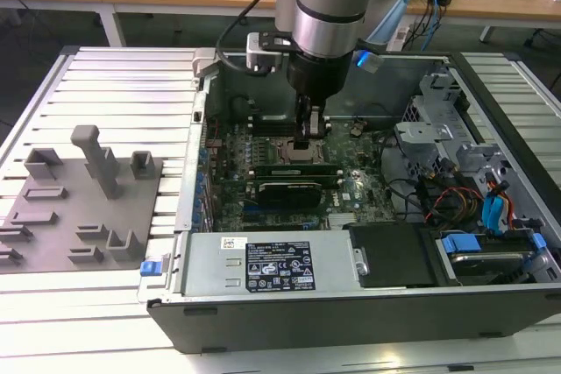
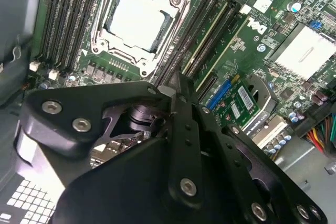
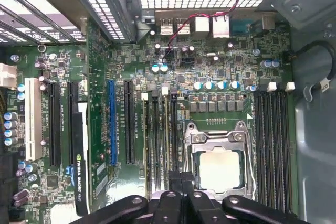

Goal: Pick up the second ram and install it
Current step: 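Insert the second ram into the second slot, then press down the second ram until it locks into place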

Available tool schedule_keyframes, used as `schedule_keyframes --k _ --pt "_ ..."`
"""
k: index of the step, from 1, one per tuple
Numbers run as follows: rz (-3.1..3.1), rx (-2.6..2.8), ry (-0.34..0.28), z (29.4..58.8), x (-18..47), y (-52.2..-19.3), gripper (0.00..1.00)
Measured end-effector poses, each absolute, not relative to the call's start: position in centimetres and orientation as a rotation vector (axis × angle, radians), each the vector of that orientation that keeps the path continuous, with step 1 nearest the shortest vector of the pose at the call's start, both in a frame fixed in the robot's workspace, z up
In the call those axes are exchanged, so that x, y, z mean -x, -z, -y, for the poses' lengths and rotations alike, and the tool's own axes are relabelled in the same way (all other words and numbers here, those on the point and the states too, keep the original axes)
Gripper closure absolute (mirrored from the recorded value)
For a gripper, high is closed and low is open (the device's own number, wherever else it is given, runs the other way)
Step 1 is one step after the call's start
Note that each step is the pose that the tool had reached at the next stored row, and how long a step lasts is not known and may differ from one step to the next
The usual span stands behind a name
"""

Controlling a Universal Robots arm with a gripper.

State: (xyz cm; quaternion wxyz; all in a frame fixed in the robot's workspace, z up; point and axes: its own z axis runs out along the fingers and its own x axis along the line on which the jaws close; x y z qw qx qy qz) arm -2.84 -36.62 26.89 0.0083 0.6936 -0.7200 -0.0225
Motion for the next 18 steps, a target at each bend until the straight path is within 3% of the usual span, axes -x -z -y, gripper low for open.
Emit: schedule_keyframes --k 6,18 --pt "2.249 -2.167 0.071 36.6 2.3 -26.9 0.89" --pt "2.233 -2.180 0.091 37.7 -2.3 -23.7 0.89"
